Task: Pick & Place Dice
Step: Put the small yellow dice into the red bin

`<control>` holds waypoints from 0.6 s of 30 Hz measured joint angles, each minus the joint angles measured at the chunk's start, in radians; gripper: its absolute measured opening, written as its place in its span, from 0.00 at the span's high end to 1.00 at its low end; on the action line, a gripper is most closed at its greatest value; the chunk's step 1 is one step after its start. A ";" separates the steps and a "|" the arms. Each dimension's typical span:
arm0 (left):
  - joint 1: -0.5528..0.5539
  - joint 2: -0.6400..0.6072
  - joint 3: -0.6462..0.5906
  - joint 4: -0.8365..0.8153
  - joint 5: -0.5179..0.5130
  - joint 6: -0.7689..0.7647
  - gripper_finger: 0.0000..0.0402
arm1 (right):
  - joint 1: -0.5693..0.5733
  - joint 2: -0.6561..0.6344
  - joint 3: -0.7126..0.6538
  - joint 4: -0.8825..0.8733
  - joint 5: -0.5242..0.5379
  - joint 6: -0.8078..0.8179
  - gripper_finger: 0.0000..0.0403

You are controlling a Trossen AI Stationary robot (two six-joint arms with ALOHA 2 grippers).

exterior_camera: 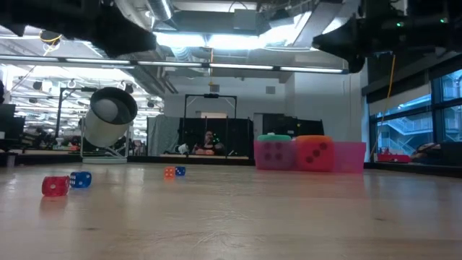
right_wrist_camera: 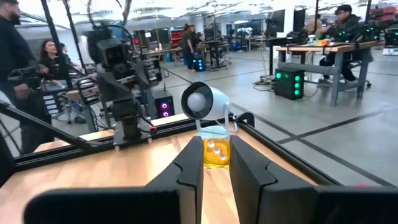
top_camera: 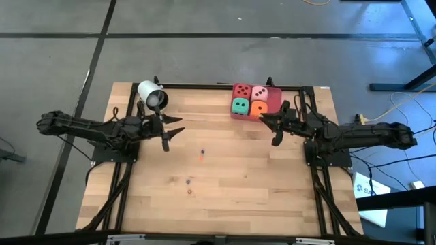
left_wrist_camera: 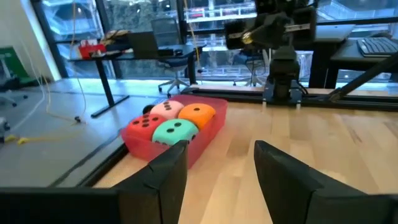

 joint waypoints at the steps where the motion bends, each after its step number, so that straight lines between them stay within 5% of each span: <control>1: 0.014 0.000 -0.006 -0.001 0.013 -0.008 0.56 | 0.000 -0.015 -0.011 0.000 0.000 -0.004 0.87; 18: 0.146 0.005 -0.052 0.056 0.212 -0.055 0.57 | -0.100 -0.173 -0.125 -0.125 0.210 -0.019 0.87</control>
